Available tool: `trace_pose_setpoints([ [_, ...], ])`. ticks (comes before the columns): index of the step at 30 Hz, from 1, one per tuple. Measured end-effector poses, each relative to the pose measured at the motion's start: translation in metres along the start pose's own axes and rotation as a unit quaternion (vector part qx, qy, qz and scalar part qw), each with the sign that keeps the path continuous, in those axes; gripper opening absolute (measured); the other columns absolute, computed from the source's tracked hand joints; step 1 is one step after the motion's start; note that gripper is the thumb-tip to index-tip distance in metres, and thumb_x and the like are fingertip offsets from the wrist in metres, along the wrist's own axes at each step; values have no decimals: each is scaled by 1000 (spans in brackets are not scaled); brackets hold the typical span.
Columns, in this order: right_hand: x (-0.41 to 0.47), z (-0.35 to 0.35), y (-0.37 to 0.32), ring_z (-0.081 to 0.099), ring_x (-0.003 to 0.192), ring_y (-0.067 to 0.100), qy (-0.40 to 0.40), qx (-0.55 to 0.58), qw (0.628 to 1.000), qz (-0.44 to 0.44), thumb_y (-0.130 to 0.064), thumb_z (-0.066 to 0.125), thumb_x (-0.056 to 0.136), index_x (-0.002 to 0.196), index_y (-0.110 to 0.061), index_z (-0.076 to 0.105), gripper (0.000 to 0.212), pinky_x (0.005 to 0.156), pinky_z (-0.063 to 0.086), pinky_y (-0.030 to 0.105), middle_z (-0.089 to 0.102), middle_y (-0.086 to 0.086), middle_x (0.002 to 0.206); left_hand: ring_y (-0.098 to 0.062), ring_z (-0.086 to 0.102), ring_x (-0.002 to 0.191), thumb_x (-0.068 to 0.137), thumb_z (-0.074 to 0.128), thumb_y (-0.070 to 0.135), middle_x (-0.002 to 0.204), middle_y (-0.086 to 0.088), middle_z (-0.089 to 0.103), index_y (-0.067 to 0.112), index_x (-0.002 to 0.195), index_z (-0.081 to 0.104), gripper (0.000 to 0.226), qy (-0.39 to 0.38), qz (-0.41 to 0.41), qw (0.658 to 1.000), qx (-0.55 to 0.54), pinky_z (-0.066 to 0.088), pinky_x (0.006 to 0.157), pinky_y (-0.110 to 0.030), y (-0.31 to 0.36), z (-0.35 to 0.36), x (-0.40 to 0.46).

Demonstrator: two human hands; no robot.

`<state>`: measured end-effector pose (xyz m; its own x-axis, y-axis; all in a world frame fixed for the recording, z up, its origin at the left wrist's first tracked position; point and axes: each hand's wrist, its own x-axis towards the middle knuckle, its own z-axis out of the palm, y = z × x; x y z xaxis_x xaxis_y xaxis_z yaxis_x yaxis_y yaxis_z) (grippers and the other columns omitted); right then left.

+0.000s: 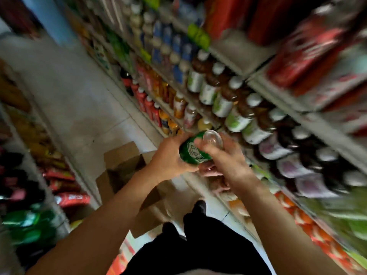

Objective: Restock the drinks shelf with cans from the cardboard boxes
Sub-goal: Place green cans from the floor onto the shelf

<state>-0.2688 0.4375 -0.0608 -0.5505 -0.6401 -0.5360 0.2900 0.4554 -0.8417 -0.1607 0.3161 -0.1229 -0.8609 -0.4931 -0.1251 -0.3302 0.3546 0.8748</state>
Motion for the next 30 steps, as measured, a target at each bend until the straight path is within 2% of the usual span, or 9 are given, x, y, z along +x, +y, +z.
trace_pose_setpoints([
  [2, -35, -19, -10, 71, 64, 24, 33, -43, 995, -85, -27, 89, 69, 105, -23, 63, 44, 63, 61, 52, 75, 9, 86, -7, 65, 109, 58, 91, 31, 114, 11, 69, 34, 124, 58, 74, -8, 18, 1000, -20, 55, 93, -41, 33, 6, -2],
  [4, -69, -46, -16, 71, 69, 11, 119, -107, 974, -160, -31, 92, 62, 106, -25, 64, 52, 63, 61, 39, 75, -2, 87, -6, 65, 106, 58, 91, 28, 110, 13, 69, 38, 117, 59, 68, -22, 42, 999, -22, 55, 93, -39, 78, 19, -5],
  [6, -101, -71, -21, 69, 74, 0, 187, -126, 951, -210, -28, 91, 63, 107, -23, 65, 52, 63, 56, 19, 74, -11, 87, 2, 64, 104, 58, 93, 19, 109, 14, 70, 38, 115, 60, 68, -30, 81, 996, -35, 54, 88, -24, 121, 37, -10],
  [8, -130, -98, -22, 67, 85, -8, 245, -125, 929, -248, -27, 91, 63, 109, -24, 64, 54, 69, 51, 9, 72, -17, 93, 7, 63, 104, 62, 91, 10, 110, 15, 69, 30, 121, 60, 69, -53, 113, 991, -51, 48, 82, -11, 159, 55, -19],
  [12, -185, -149, -20, 66, 85, -9, 303, -113, 909, -263, -33, 91, 60, 108, -26, 60, 58, 68, 55, 13, 70, -17, 94, 15, 58, 105, 66, 90, 17, 113, 22, 65, 29, 127, 52, 73, -72, 160, 983, -58, 45, 80, -4, 218, 98, -40],
  [18, -248, -235, 5, 66, 82, -10, 376, -117, 879, -269, -36, 89, 57, 106, -30, 64, 56, 66, 57, 16, 70, -19, 88, -4, 61, 112, 63, 89, 27, 119, 13, 64, 30, 126, 57, 70, -31, 244, 969, -16, 54, 91, -35, 286, 189, -62],
  [22, -275, -284, 20, 65, 86, -13, 395, -112, 867, -283, -35, 88, 59, 115, -27, 64, 61, 69, 55, 11, 70, -20, 93, -7, 62, 113, 69, 87, 24, 118, 10, 67, 23, 125, 61, 62, -13, 278, 960, -40, 54, 91, -36, 322, 243, -70],
  [26, -281, -311, 27, 67, 92, -4, 394, -110, 865, -291, -39, 87, 64, 126, -26, 58, 70, 74, 59, 25, 73, -13, 103, -12, 60, 120, 78, 80, 15, 126, 6, 64, 20, 131, 57, 58, -5, 286, 952, -108, 52, 98, -38, 343, 278, -69],
  [30, -279, -328, 30, 65, 102, 5, 395, -141, 855, -303, -38, 84, 68, 127, -26, 56, 66, 84, 57, 31, 68, -10, 112, -18, 59, 122, 76, 81, 21, 127, 3, 64, 23, 130, 56, 59, -5, 254, 961, -110, 50, 100, -47, 346, 297, -57],
])
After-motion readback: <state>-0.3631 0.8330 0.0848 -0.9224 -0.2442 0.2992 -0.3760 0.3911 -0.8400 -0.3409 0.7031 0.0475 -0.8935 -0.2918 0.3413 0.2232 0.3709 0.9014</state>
